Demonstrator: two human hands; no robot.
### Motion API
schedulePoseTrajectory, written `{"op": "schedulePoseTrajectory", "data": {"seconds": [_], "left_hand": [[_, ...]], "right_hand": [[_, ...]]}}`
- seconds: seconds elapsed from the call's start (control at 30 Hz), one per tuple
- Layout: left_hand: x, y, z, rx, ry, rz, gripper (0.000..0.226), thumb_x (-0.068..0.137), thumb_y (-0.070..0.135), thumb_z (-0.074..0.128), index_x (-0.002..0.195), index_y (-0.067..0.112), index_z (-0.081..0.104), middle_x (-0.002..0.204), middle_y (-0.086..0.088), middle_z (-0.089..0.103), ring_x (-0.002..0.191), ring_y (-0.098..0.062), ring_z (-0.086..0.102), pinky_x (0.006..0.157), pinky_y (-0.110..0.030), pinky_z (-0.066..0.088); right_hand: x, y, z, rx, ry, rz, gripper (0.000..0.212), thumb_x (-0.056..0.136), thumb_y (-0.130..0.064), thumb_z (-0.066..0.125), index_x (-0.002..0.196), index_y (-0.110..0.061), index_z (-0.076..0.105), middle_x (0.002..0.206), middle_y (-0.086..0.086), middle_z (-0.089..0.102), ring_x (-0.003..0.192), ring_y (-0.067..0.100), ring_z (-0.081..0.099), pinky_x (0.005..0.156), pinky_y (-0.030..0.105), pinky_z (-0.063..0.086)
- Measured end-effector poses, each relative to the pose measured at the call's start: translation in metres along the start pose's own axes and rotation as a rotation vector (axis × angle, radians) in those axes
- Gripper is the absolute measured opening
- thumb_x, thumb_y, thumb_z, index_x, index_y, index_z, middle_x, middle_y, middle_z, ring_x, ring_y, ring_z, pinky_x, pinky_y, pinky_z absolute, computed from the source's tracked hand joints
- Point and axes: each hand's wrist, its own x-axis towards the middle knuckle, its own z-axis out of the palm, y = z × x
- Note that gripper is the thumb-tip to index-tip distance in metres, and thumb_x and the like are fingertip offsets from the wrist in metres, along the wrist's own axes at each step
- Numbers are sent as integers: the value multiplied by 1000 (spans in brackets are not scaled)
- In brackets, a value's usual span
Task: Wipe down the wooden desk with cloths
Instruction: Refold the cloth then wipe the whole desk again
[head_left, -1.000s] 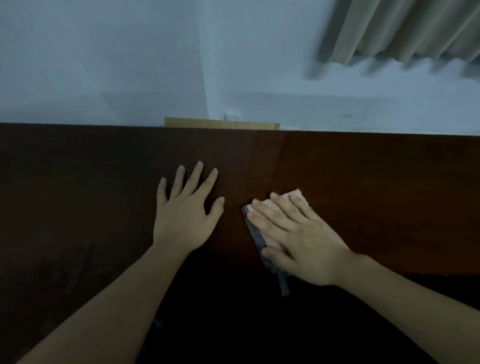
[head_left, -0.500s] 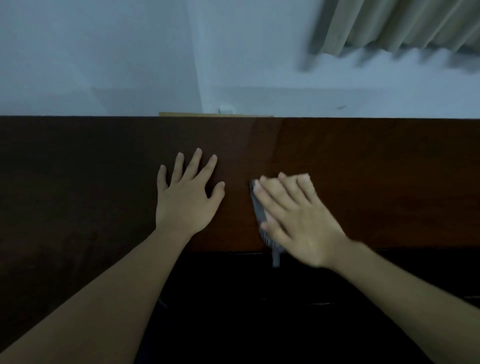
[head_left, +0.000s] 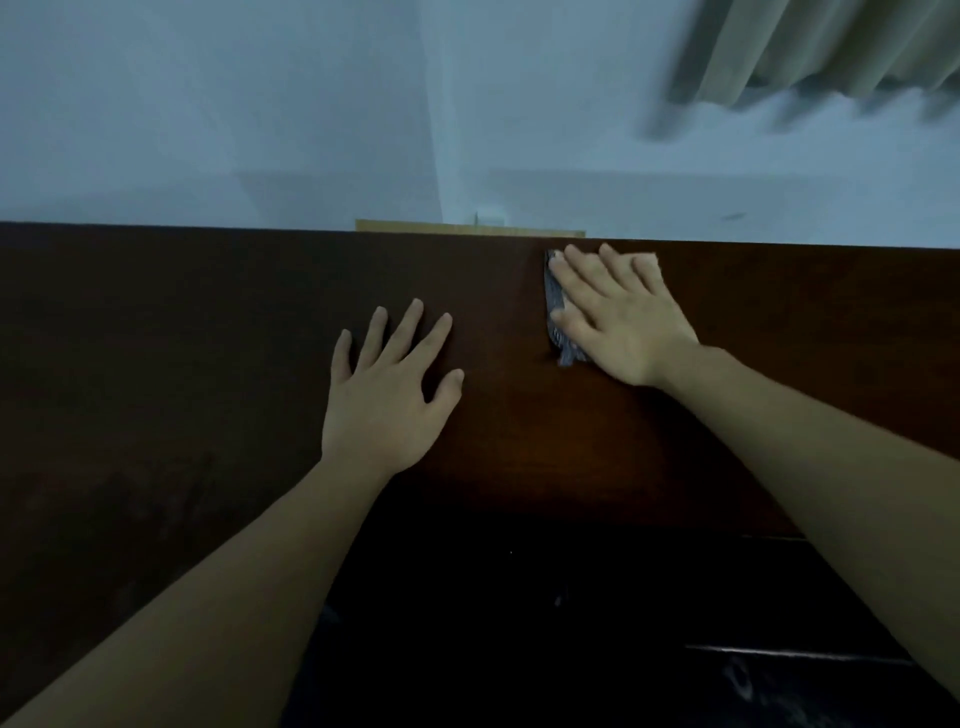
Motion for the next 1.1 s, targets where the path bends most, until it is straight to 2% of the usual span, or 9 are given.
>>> {"op": "schedulePoseTrajectory", "data": {"seconds": [0.17,0.27,0.37,0.47,0.6,0.7,0.8,1.0,1.1], "left_hand": [[0,2,0,-19,-7,-17,62,102,63,23,159,48,5,168,15,-8,155,-15,-12,124,-46,-9],[1,5,-2,-14,-20,-39,63,100,63,23,159,49,4,168,15,-8,155,-15,-12,125,-46,-8],[0,5,-3,-1,-19,-52,66,95,67,15,158,50,3,168,16,-8,155,-13,-12,126,-45,-7],[-1,6,-1,2,0,-57,68,92,69,11,157,51,3,168,18,-7,155,-12,-13,125,-43,-8],[-1,5,-2,3,-30,-66,63,98,64,22,156,52,0,167,19,-12,153,-10,-17,124,-42,-12],[-3,4,-1,-25,-12,-47,62,99,63,24,157,52,4,167,19,-9,154,-10,-16,125,-43,-10],[-2,4,-1,-25,-2,-45,63,98,63,23,157,52,5,168,19,-7,155,-11,-14,126,-43,-9],[0,1,1,-78,27,-42,63,101,60,25,160,44,8,169,16,-2,155,-11,-9,126,-44,-5],[-2,1,2,-109,67,-39,63,102,56,27,161,39,12,170,13,2,156,-13,-6,126,-44,-4]], "right_hand": [[13,-7,-4,11,-26,-8,67,102,-60,2,161,-32,-10,170,-4,-10,156,25,-11,124,51,-7],[-35,-24,1,1,-39,-168,76,94,-64,-10,162,-30,-9,171,-2,-7,156,28,-9,124,52,-7],[-89,-35,11,-13,-85,-390,72,100,-64,5,163,-28,5,171,-2,6,157,29,1,125,52,2],[-99,-26,16,-12,-105,-520,67,103,-65,14,163,-33,6,169,-10,2,156,24,-2,123,47,-3],[-33,-9,4,-48,-31,-403,71,95,-67,-2,158,-37,-16,168,-10,-12,155,21,-12,124,47,-11],[30,-2,-4,-41,15,-227,82,86,-67,-12,161,-34,-10,171,-6,-6,157,24,-5,124,50,-5],[61,-14,-6,-6,10,-158,76,94,-66,-3,162,-31,-2,171,-5,-3,157,26,-4,124,50,-1],[-8,-53,2,-22,-13,-208,75,95,-61,-7,162,-28,-7,170,-4,-9,156,27,-10,124,52,-6],[-65,-69,14,-35,-8,-299,73,101,-61,6,163,-25,10,170,-1,8,156,29,3,125,54,5]]}}
